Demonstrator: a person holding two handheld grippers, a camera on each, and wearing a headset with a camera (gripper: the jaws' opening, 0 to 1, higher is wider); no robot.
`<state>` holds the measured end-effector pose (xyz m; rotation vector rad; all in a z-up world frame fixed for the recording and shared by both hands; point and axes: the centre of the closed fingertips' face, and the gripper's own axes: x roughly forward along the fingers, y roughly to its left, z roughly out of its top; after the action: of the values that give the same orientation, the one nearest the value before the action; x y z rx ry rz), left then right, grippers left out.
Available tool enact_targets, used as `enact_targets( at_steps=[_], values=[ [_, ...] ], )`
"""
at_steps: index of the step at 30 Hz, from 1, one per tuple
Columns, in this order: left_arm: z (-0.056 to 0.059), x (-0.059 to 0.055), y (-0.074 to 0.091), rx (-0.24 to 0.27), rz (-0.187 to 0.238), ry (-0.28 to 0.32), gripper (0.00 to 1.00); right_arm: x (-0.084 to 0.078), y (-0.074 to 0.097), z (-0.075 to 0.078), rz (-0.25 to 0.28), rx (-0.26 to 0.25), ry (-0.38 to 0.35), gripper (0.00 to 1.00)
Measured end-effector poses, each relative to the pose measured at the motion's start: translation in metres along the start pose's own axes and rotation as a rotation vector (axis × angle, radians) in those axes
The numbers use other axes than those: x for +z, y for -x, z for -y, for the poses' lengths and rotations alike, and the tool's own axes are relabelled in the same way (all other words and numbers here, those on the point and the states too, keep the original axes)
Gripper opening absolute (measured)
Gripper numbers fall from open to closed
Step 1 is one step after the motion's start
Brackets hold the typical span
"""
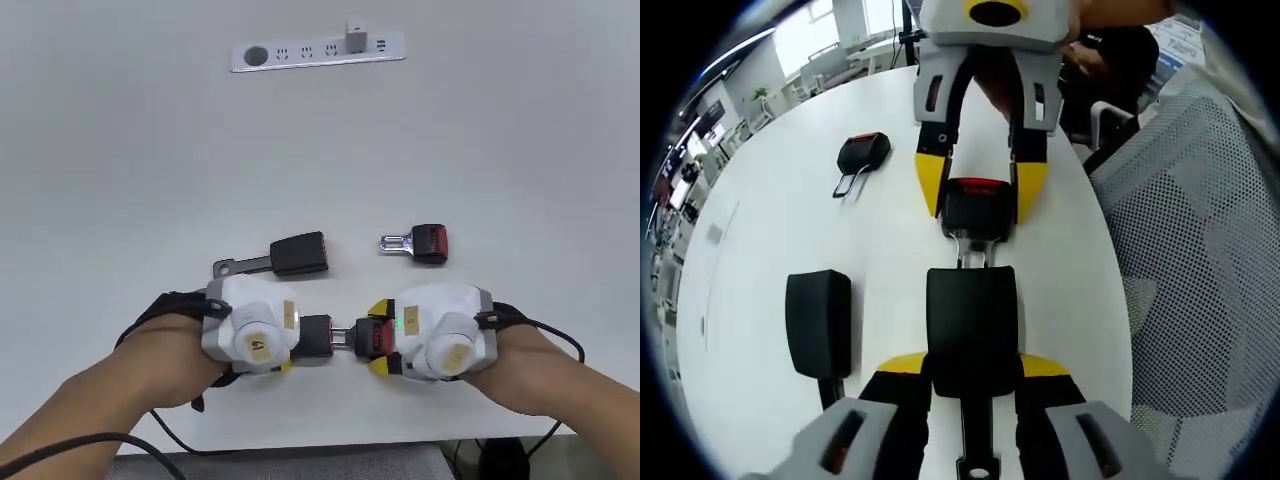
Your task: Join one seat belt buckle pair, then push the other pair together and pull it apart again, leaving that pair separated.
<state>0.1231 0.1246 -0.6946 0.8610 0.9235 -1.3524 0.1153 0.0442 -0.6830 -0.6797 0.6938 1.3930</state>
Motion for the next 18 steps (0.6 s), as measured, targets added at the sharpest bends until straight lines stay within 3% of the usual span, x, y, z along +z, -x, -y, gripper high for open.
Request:
enact_targets(
  at_steps=[7, 18],
  values=[
    [-0.001, -0.0003, 0.0006, -0.002, 0.013, -0.008, 0.33, -0.0006, -0.005, 0.0038, 0.025, -0.002, -0.016, 0.32],
    [-0.0003, 0.0025, 0.0006, -0.01, 0.022, -0.026, 0.31, 0.008, -0.0105, 0.0045, -0.003, 0.006, 0.0, 0.31]
  ],
)
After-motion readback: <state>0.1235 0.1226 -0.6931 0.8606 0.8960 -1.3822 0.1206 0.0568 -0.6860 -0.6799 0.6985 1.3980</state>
